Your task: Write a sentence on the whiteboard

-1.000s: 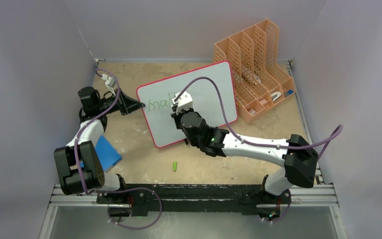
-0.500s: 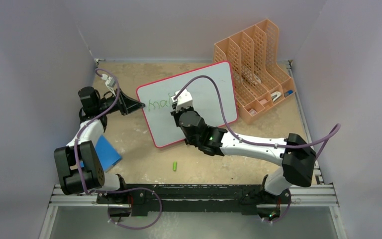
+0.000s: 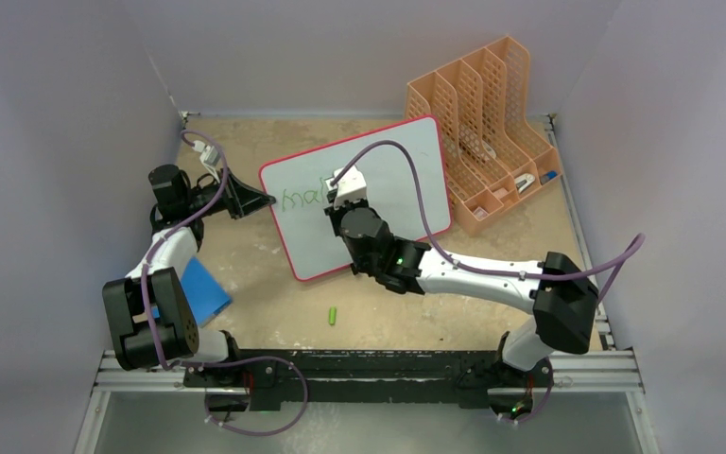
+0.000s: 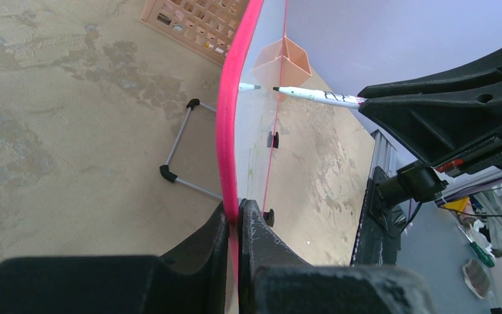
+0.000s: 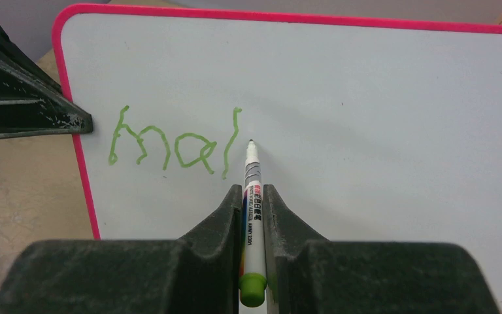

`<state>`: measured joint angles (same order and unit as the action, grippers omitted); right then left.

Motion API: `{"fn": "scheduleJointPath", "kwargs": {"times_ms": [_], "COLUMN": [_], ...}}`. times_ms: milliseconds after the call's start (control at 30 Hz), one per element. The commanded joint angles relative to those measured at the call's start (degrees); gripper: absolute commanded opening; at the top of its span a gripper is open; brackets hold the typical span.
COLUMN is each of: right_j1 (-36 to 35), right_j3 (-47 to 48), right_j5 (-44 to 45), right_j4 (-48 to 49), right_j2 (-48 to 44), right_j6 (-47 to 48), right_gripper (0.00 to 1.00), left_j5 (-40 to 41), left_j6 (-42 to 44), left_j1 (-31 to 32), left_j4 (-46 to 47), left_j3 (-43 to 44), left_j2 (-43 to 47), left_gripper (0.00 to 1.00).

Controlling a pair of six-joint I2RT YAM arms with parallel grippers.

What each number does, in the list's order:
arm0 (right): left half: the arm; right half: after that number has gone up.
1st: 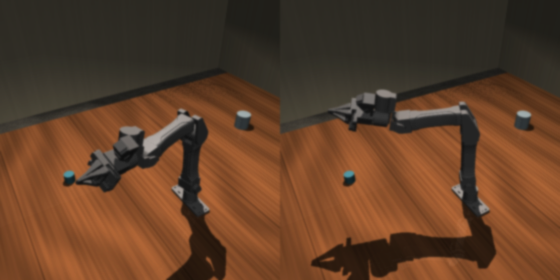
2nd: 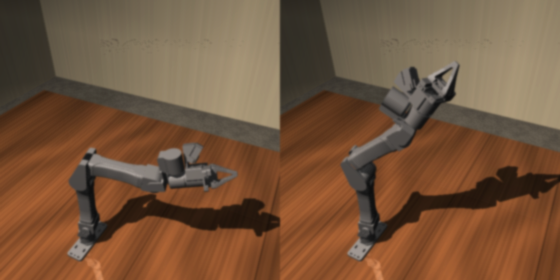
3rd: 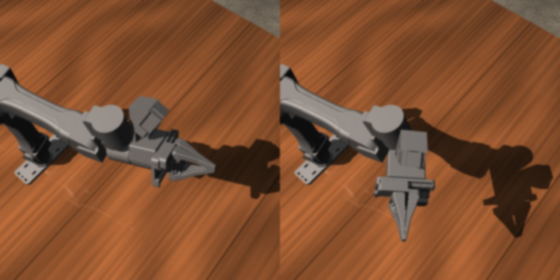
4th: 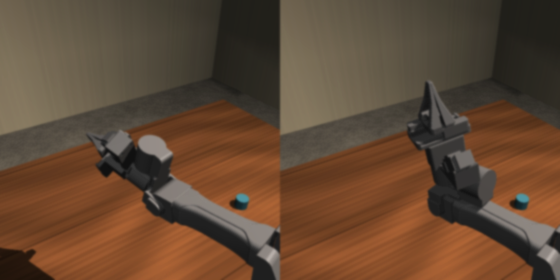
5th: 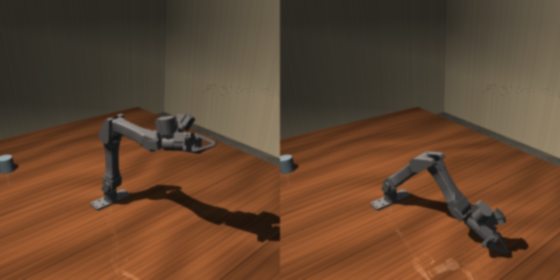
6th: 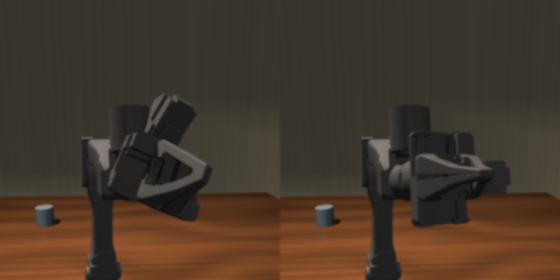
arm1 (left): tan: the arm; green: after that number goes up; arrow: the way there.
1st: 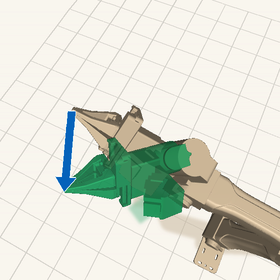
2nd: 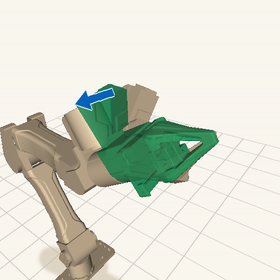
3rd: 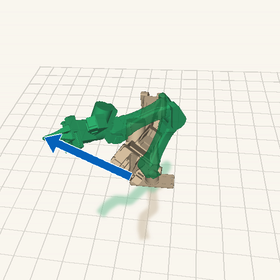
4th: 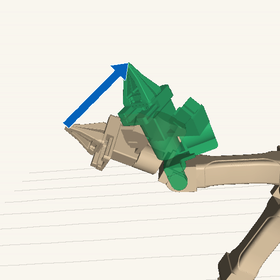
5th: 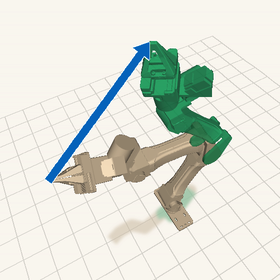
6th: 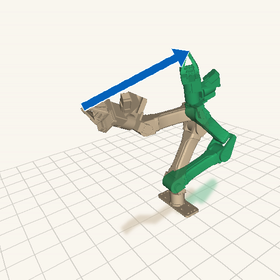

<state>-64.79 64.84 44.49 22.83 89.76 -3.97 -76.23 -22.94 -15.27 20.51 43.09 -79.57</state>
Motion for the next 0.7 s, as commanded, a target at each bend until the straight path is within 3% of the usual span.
{"fn": "scheduleJointPath", "kwargs": {"times_ms": [0,667], "right_j1": [0.24,0.23], "right_j3": [3.09,3.54], "right_j5": [2.08,0.83], "right_j4": [3.13,1.05], "right_j2": [0.19,1.68], "right_j6": [0.94,0.13], "right_gripper": [0.0,0.0], "left_j5": [-1.12,-1.12], "left_j6": [1.93,1.93], "left_j1": [1.23,1.35], "left_j4": [0.14,0.22], "left_j3": [0.68,0.68], "left_j2": [1.0,1.05], "left_gripper": [0.0,0.0]}}
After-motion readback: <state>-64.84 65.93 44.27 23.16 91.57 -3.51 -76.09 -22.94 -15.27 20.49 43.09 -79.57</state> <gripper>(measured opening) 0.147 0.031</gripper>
